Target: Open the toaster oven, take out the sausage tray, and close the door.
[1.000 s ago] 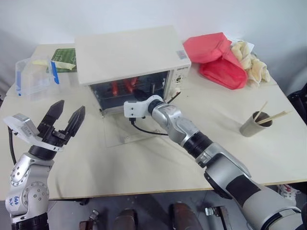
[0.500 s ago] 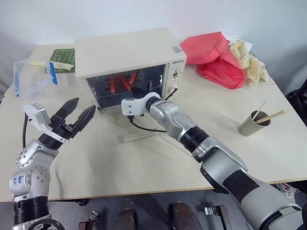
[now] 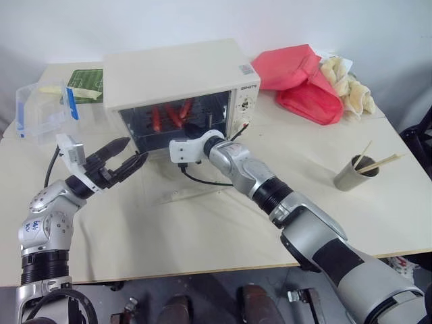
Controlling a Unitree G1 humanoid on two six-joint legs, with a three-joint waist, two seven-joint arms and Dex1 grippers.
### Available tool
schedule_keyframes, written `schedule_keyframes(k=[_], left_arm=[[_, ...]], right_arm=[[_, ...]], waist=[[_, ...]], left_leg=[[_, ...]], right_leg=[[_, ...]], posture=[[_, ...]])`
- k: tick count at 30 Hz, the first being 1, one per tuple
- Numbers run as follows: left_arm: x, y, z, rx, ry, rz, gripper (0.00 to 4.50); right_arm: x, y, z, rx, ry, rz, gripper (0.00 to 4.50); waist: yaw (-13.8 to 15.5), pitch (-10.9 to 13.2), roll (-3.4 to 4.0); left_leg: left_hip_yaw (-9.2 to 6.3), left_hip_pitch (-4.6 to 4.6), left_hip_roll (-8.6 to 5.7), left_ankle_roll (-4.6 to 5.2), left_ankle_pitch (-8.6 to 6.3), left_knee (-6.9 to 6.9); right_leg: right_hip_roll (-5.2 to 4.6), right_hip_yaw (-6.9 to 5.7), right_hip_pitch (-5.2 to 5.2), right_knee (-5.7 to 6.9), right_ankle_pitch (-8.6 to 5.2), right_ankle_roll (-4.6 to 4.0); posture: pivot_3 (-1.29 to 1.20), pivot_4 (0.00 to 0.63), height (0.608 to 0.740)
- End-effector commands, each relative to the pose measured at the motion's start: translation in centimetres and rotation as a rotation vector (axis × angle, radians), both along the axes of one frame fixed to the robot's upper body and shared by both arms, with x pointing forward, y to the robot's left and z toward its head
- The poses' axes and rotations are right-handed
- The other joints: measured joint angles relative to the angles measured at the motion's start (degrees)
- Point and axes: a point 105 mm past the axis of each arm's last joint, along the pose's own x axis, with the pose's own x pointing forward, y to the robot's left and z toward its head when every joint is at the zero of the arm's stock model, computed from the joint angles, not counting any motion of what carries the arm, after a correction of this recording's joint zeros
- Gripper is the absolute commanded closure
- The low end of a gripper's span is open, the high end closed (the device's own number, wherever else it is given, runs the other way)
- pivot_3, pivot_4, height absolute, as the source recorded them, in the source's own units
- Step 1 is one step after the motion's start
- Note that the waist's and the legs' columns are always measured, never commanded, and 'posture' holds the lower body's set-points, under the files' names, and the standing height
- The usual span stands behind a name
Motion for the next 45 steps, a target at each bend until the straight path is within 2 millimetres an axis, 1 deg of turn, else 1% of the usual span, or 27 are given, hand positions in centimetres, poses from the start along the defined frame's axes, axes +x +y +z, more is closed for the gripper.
schedule_keyframes(k=[1,4,7,15,30,45], left_arm=[[0.1,0.0,1.1,0.029,-0.022,-0.023,0.00],[0.7,0.2,1.2,0.040,-0.027,-0.010,0.00],[1.7,0.9,1.7,0.038,-0.047,0.039,0.00],[2.7,1.5,2.2,0.032,-0.060,0.067,0.00],[3.3,1.3,2.3,0.025,-0.070,0.072,0.00],[3.5,1.8,2.5,0.017,-0.068,0.091,0.00]], right_arm=[[-0.6,1.0,3.6,0.093,-0.085,0.042,4.39],[-0.6,1.0,3.6,0.094,-0.084,0.042,4.39],[-0.7,1.0,3.5,0.094,-0.083,0.044,4.39],[-1.0,0.9,3.3,0.087,-0.085,0.050,4.39],[-3.0,0.4,2.6,0.067,-0.085,0.059,4.39],[-4.8,-1.1,1.9,0.034,-0.092,0.069,4.39]], waist=[[0.0,0.0,0.00],[-0.1,0.0,0.00],[-0.1,0.0,0.00],[-0.1,0.0,0.00],[0.0,0.0,-0.01],[0.2,0.0,-0.02]], left_leg=[[0.00,0.00,0.00,0.00,0.00,0.00],[0.00,0.00,0.00,0.00,0.00,0.01],[-0.01,0.00,0.00,0.00,0.00,0.02],[0.00,0.00,0.00,-0.01,0.01,0.05],[-0.02,0.00,-0.01,-0.01,0.01,0.08],[-0.01,0.00,-0.02,-0.01,0.01,0.12]], right_leg=[[0.00,0.00,0.00,0.00,0.00,0.00],[0.00,0.00,0.00,0.00,0.00,0.00],[0.00,-0.01,0.00,0.02,0.00,0.00],[0.00,-0.01,-0.02,0.07,0.00,0.00],[-0.01,-0.01,-0.03,0.12,0.00,0.00],[-0.01,-0.01,-0.03,0.16,0.00,0.00]], posture=[[0.00,0.150,0.740],[0.00,0.150,0.740],[0.00,0.150,0.740],[0.00,0.150,0.740],[0.00,0.150,0.740],[0.00,0.150,0.740]])
